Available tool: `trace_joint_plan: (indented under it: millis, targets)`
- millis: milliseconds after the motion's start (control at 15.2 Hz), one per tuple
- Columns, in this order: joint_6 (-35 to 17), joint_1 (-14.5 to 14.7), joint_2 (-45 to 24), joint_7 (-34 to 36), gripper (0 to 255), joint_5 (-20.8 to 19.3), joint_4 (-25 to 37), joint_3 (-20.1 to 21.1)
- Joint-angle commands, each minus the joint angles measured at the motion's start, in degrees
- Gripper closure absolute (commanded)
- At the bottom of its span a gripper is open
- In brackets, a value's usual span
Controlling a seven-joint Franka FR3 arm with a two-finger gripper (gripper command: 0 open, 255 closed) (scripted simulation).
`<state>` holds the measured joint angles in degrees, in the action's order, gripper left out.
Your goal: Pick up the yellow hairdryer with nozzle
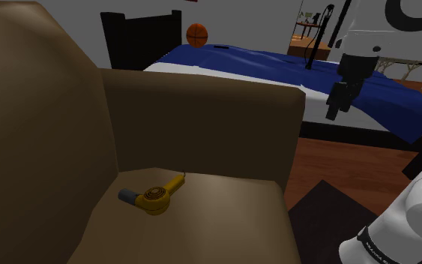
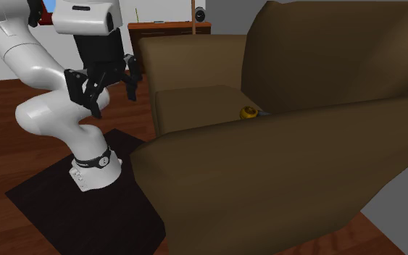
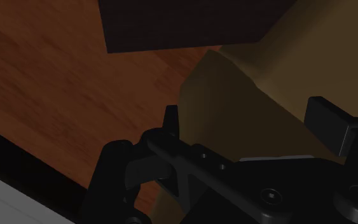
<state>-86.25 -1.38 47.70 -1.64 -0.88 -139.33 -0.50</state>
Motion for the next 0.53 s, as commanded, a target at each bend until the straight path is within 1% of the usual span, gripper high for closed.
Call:
trace_joint_plan:
  millis: [0,462]
  targets:
    - [0.00,0.00,0.00,0.00,0,0.00,0.00,0.00]
    - [-3.44,0.78,-2.96,16.62,0,8.94,-1.80,10.40]
